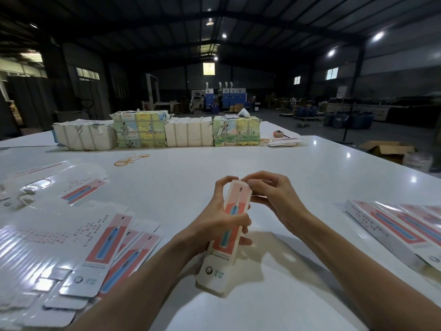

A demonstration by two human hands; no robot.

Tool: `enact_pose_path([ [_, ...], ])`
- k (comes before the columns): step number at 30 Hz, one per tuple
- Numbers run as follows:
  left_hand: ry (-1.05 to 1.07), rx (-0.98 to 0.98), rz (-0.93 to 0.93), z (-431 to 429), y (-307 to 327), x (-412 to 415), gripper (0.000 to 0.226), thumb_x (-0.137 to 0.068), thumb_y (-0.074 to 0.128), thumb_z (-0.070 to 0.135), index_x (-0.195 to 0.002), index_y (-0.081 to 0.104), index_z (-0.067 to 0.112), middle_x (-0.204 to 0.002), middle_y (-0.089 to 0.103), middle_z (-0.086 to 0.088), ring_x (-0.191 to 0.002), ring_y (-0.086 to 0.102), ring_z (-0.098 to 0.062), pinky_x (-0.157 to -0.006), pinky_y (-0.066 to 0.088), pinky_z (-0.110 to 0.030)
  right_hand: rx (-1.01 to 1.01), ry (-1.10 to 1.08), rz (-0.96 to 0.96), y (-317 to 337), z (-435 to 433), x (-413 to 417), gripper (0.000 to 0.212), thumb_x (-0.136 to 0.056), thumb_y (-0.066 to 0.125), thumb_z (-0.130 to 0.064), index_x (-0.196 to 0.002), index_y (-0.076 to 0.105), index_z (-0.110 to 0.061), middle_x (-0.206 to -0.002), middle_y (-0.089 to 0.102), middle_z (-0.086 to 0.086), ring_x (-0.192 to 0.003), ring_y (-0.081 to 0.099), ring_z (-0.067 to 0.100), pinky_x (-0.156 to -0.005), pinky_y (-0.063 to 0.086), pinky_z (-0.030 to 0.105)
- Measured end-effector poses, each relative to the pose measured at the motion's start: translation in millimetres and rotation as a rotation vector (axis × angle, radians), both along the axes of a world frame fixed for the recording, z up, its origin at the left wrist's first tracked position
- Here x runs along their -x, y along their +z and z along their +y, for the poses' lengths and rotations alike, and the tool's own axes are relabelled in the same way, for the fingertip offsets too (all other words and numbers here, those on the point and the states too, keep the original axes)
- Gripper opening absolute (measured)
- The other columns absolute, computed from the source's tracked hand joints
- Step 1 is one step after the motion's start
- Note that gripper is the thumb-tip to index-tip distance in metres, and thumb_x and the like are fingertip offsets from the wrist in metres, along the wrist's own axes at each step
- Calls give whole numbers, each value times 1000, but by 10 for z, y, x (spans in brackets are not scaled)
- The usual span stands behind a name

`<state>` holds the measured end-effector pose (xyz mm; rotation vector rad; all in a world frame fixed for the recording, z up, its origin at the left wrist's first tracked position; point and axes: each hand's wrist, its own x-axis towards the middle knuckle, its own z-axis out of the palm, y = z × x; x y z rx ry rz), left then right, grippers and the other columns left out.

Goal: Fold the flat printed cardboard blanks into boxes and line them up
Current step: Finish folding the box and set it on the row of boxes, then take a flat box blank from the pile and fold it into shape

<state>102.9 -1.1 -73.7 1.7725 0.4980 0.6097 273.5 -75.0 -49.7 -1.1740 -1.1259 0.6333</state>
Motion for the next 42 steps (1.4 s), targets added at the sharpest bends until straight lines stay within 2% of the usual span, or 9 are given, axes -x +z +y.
enact_pose_path([
  [5,30,84,-64,41,18,32,94,-77,86,12,-133,28,62,-120,55,-15,-82,78,-28,-68,65,-40,5,58,40,-27,15,101,20,-101,67,-16,-118,76,-8,-111,78,7,-106,76,25,-89,64,40],
  [16,23,135,-101,-29,9,30,91,-81,84,9,-134,30,60,-122,58,-15,-82,77,-29,-72,65,-44,-104,-66,-182,-113,25,78,14,-97,72,-17,-107,79,-9,-99,80,-3,-96,78,17,-76,64,29],
  [20,15,251,-183,-25,-11,40,91,-80,86,10,-138,32,54,-126,59,-20,-82,75,-32,-75,64,-49,-131,-52,-200,-143,53,101,19,-101,68,-17,-116,76,-10,-108,80,-3,-102,77,18,-84,64,31],
  [25,170,379,-360,44,3,31,85,-89,81,13,-144,28,48,-131,58,-25,-78,75,-31,-68,63,-41,-90,-175,-532,-196,61,247,45,-105,61,-22,-148,50,-24,-132,55,-7,-115,61,3,-88,53,12],
  [28,245,431,-505,63,36,26,64,-101,66,15,-147,29,39,-135,57,-23,-92,73,-35,-75,63,-46,-34,-189,-696,-143,37,359,37,-106,57,-40,-141,56,-28,-125,52,-7,-106,61,7,-80,55,14],
  [31,209,631,-692,32,63,8,54,-102,64,27,-148,37,30,-134,55,-20,-101,70,-33,-73,64,-47,105,-137,-938,-136,18,466,59,-99,51,-67,-141,54,-25,-124,59,-6,-109,53,9,-88,50,24],
  [35,121,622,-584,48,20,25,59,-99,64,46,-152,38,37,-146,52,-21,-123,64,-39,-86,61,-54,194,-156,-1020,-150,-54,494,66,-94,68,-58,-144,47,-20,-128,60,0,-111,55,18,-92,55,33],
  [39,118,495,-333,39,-37,33,53,-100,61,54,-146,39,42,-130,67,-13,-105,76,-38,-80,64,-49,214,-214,-992,-79,-316,298,47,-101,65,-39,-140,54,-16,-126,68,6,-101,69,24,-81,59,33],
  [42,41,349,-219,27,-88,39,35,-103,63,44,-133,64,26,-112,76,-15,-101,77,-36,-80,64,-41,324,-425,-1099,-55,-615,-51,48,-100,66,-37,-142,53,-19,-136,63,5,-99,68,22,-85,60,33],
])
